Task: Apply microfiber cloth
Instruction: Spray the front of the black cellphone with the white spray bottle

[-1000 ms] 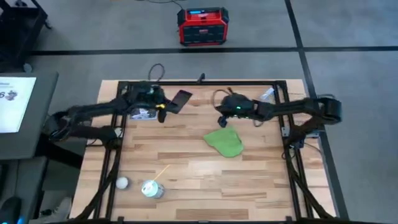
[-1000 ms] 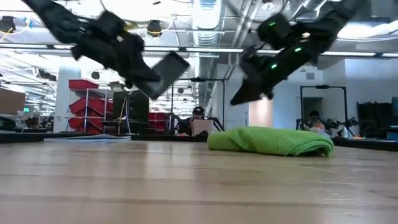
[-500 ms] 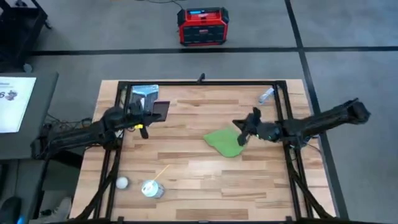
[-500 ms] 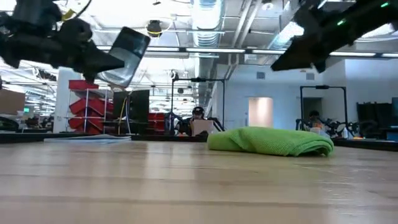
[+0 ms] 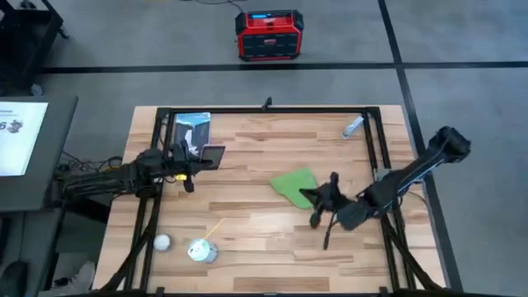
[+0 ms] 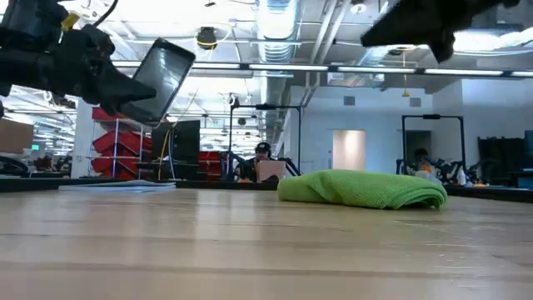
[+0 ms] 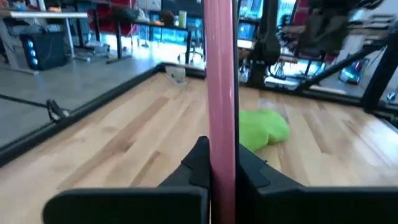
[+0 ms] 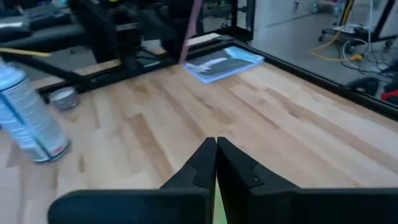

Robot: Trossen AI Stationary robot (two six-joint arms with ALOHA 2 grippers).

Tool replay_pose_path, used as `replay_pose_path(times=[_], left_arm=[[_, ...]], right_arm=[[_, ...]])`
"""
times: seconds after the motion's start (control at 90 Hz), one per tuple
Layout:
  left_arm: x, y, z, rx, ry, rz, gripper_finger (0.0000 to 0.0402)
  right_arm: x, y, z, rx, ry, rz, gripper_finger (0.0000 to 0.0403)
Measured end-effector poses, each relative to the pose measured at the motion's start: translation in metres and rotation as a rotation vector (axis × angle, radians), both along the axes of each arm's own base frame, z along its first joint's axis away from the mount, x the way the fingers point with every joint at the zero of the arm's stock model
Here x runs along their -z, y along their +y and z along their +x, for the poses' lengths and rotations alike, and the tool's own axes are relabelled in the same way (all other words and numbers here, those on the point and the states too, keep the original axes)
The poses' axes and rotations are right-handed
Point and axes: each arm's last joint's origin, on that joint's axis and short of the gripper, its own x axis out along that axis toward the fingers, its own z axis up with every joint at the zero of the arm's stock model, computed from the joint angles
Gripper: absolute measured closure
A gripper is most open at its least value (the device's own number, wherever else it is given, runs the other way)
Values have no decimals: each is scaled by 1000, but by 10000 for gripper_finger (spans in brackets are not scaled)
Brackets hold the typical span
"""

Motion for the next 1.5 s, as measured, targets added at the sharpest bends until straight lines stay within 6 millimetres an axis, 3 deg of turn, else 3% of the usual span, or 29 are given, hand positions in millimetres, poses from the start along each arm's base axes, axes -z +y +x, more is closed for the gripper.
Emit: replay_pose_path(times=[0.511, 0.689, 1.167, 1.5], left_arm=[[1, -5, 1, 55, -1, -54, 399], [0, -9, 2, 88, -7, -70, 399], [0, -12, 2, 109, -6, -69, 399], [0, -12, 2, 111, -7, -49, 399]], right_arm=[[-8, 130, 86, -121, -58, -12, 403], [-1, 161, 126, -166, -53, -35, 403], [16, 178, 214, -318, -84, 27, 403], [23, 156, 253, -437, -98, 114, 403]])
